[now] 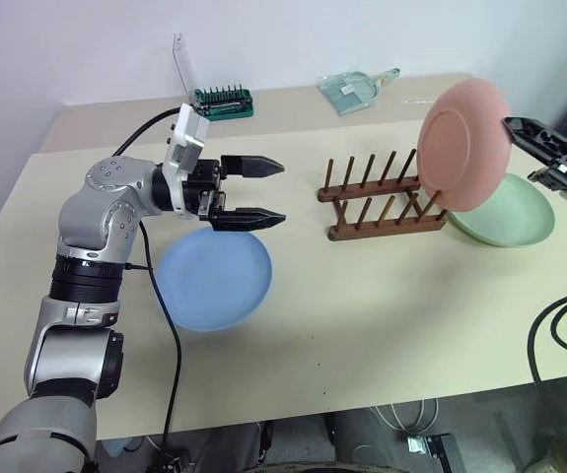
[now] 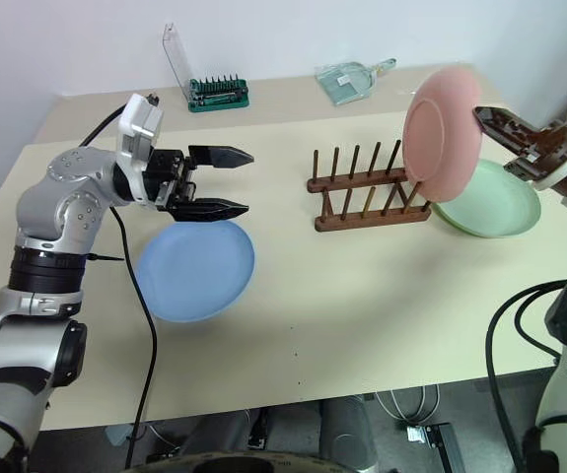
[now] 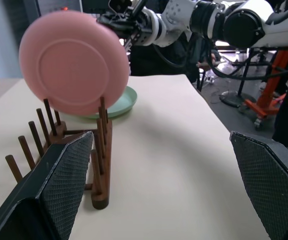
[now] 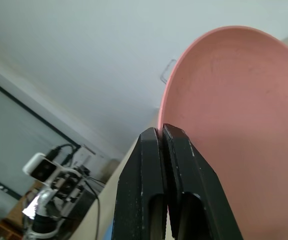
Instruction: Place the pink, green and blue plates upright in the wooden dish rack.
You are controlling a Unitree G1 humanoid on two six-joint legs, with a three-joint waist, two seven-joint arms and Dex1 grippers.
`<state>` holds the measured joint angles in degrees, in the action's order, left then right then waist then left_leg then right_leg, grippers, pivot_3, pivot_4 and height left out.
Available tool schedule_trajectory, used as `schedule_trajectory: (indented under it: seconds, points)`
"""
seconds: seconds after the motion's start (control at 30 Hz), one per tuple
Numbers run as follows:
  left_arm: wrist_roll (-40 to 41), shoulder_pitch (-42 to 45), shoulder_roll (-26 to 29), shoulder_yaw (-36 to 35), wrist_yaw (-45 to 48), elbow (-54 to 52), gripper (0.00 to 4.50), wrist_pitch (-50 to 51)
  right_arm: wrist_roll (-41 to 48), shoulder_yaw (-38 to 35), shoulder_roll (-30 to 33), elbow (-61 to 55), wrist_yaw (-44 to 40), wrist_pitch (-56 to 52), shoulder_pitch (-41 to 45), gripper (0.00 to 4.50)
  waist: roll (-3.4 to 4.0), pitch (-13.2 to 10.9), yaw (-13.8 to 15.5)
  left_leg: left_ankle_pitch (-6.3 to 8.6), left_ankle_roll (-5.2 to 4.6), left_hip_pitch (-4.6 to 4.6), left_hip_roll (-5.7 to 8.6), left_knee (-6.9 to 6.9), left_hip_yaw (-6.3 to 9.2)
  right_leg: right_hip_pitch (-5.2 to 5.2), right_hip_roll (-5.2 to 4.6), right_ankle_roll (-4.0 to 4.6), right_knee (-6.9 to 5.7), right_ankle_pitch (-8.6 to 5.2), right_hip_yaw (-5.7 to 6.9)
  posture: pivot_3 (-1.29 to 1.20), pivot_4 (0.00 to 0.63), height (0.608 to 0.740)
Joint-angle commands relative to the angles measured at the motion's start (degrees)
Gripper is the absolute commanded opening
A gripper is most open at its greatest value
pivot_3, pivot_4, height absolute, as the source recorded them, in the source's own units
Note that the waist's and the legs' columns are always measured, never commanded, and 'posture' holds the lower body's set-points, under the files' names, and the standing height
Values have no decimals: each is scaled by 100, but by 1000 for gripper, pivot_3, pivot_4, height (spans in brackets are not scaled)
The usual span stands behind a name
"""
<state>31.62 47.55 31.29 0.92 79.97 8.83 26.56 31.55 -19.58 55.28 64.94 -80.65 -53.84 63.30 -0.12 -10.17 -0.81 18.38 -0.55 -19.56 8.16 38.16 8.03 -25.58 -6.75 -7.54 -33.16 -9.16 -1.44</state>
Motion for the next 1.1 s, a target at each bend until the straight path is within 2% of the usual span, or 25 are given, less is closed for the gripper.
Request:
schedule_trajectory:
  seconds: [0.03,0.1,0.23,0.3,0.37,0.47,0.57,0.63,0.7,0.8,0.83,0.93,1.0,1.1]
  points:
    - [79,27,71,-103,1,-189,4500,-47,23,-133,48,-16,-75,-74,57,603,0,0,4,0,0,0,0,0,0,0,0,0,0,0,0,0,150,740]
    - [82,22,80,-102,-5,-194,4500,-49,12,-141,50,-6,-32,-99,81,1369,0,0,6,0,0,-1,0,0,0,0,-1,0,0,0,0,0,150,740]
    - [73,28,79,-90,-10,-186,4500,-57,-7,-160,40,-37,80,-88,108,3396,0,0,5,0,0,-1,0,1,1,0,0,0,0,0,0,0,150,740]
    - [83,37,67,-86,-7,-179,4500,-49,-54,-198,14,-149,257,270,91,4410,0,0,4,0,0,-1,0,1,0,0,0,0,0,0,0,0,150,740]
    - [85,40,57,-81,-3,-172,4500,-52,-40,-367,-17,-241,544,848,105,4466,0,0,4,0,0,-1,0,1,0,0,0,0,0,0,0,0,150,740]
    - [97,34,53,-85,-5,-182,4500,-39,71,-593,19,-295,727,1048,173,4466,0,0,4,0,1,-1,0,0,0,0,0,0,0,0,0,0,150,740]
    - [117,21,40,-87,-13,-198,4500,-23,214,-903,21,-573,1043,1260,-5,4466,1,0,5,0,1,-1,0,1,0,0,0,0,0,0,0,0,150,740]
    - [132,6,27,-103,-35,-225,4500,-28,175,-1094,-36,-871,1413,1803,-262,4466,0,1,6,0,1,0,0,0,1,0,0,0,0,0,0,0,150,740]
    - [169,-10,24,-122,-47,-258,4500,0,196,-1267,-121,-1438,1735,2084,-655,4466,0,1,21,0,0,-1,0,1,3,2,0,0,1,0,0,0,150,740]
    - [197,-30,36,-121,-55,-304,4500,53,-184,-1004,-149,-2739,1969,2565,-1734,4466,0,1,25,0,0,-1,1,3,5,3,0,0,1,0,1,0,150,740]
    - [210,-31,43,-111,-59,-315,4500,96,-351,-798,-91,-3288,1955,2573,-2254,4466,3,3,25,0,1,-1,1,3,3,2,0,0,0,0,0,0,150,740]
    - [221,-17,3,-55,-31,-320,4500,81,-232,-913,113,-4802,1871,2194,-3659,4466,8,6,26,-1,2,0,1,4,3,-1,0,-1,-5,0,0,0,150,740]
    - [229,17,-66,-13,-10,-291,4500,52,-79,-1084,213,-5027,1978,2013,-3832,4466,12,8,10,-1,1,0,3,9,1,0,-2,-1,-7,1,-2,0,150,740]
    - [211,110,-169,38,17,-216,4500,17,-626,-686,484,-4920,1845,2527,-4230,4466,24,15,8,-1,0,11,4,14,-22,6,-3,-7,-7,11,-16,0,150,740]
